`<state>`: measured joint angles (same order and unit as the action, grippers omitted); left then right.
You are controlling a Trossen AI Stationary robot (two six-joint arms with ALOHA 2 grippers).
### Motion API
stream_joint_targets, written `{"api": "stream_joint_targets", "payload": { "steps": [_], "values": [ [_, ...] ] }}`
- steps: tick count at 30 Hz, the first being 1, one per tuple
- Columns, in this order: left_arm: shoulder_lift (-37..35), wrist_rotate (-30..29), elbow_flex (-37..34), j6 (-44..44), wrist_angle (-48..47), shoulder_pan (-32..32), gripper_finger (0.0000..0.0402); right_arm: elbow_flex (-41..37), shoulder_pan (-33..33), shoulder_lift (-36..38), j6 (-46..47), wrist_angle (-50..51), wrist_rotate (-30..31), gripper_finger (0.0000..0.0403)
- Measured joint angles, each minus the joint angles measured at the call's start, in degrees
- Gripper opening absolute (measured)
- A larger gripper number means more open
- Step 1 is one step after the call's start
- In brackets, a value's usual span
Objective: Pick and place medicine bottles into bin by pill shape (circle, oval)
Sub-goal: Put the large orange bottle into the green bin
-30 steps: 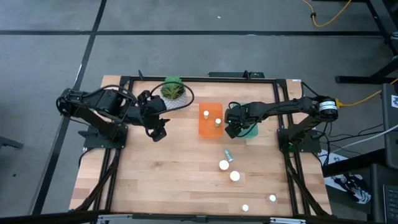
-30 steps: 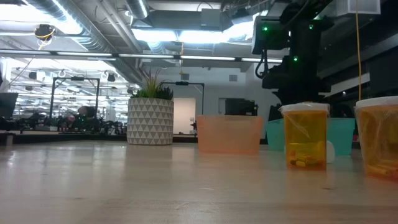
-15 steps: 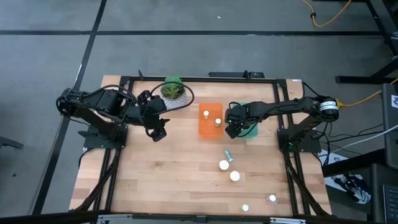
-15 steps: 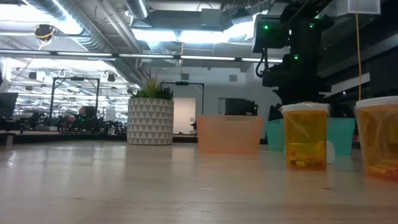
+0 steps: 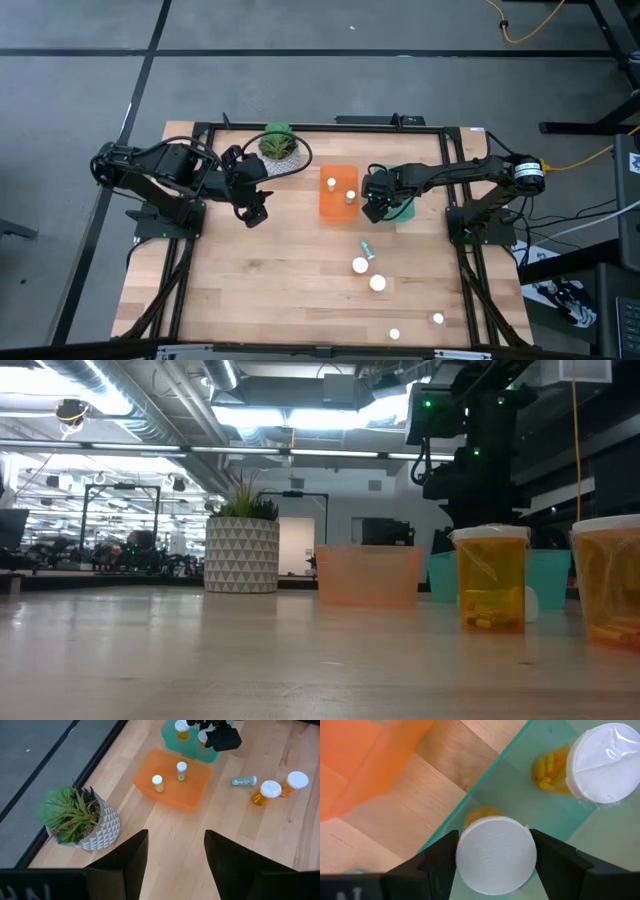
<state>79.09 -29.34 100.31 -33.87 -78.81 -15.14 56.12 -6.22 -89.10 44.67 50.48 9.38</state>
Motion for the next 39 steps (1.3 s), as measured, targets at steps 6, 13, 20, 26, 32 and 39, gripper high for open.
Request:
{"api": "stream_joint_targets", "payload": {
  "steps": [6, 13, 20, 26, 32, 39],
  "values": [
    [0.0, 0.01, 0.0, 0.0, 0.0, 0.0, 0.0187, 0.0, 0.0, 0.0, -0.15, -0.15, 0.13, 0.0239],
    [0.0, 0.02, 0.0, 0.0, 0.0, 0.0, 0.0187, 0.0, 0.0, 0.0, 1.33, -0.24, 1.9, 0.0268],
    [0.0, 0.02, 0.0, 0.0, 0.0, 0.0, 0.0187, 0.0, 0.02, 0.0, 1.41, -0.17, 4.48, 0.0336],
    [0.0, 0.02, 0.0, 0.0, 0.0, -0.01, 0.0187, 0.0, 0.04, 0.0, 1.55, -0.17, 4.48, 0.0343],
    [0.0, 0.02, 0.0, 0.0, 0.0, -0.01, 0.0187, 0.28, 0.01, 0.36, 0.27, 2.1, 0.79, 0.0343],
    [0.0, 0.02, 0.0, 0.0, 0.0, -0.01, 0.0187, 6.77, 1.93, 4.36, 0.08, 12.28, 6.09, 0.0343]
  ]
}}
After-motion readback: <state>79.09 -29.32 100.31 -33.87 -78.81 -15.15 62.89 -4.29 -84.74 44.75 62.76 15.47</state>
